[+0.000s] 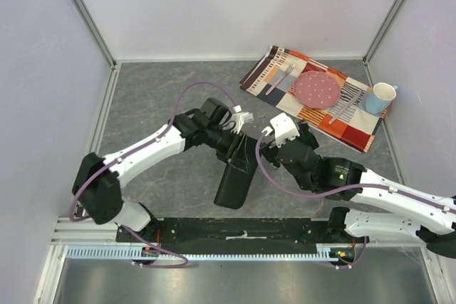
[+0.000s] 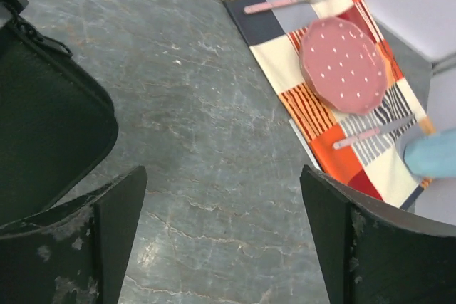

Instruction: Sort the hair-cutting tools

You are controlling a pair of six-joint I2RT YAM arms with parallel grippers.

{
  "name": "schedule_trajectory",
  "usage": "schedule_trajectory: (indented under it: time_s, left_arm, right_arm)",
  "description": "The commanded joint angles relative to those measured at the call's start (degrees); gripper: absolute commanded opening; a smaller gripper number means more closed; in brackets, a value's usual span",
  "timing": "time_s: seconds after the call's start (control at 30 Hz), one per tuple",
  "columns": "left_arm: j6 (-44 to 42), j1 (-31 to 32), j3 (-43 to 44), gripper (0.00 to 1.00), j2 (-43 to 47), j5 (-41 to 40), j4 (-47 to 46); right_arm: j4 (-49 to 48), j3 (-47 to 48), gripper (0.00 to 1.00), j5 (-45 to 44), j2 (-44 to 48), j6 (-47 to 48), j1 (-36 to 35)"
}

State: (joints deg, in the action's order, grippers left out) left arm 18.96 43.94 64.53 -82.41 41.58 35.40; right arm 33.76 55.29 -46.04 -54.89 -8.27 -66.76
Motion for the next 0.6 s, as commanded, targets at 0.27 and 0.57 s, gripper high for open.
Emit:
schedule_trajectory:
  time_s: [0.27,0.57]
  left_arm:
    - [13.5,-4.7,6.7,0.03,-17.9,6.5,-26.1]
    - [17.8,-8.4,7.4,0.09,-27.8,0.8,-27.4]
  right_arm:
    - [1.5,-5.2,0.98,8.8,-1.9,-24.7,4.2]
    - [7.4,-3.4,0.98,10.4,-6.9,-29.4,4.2]
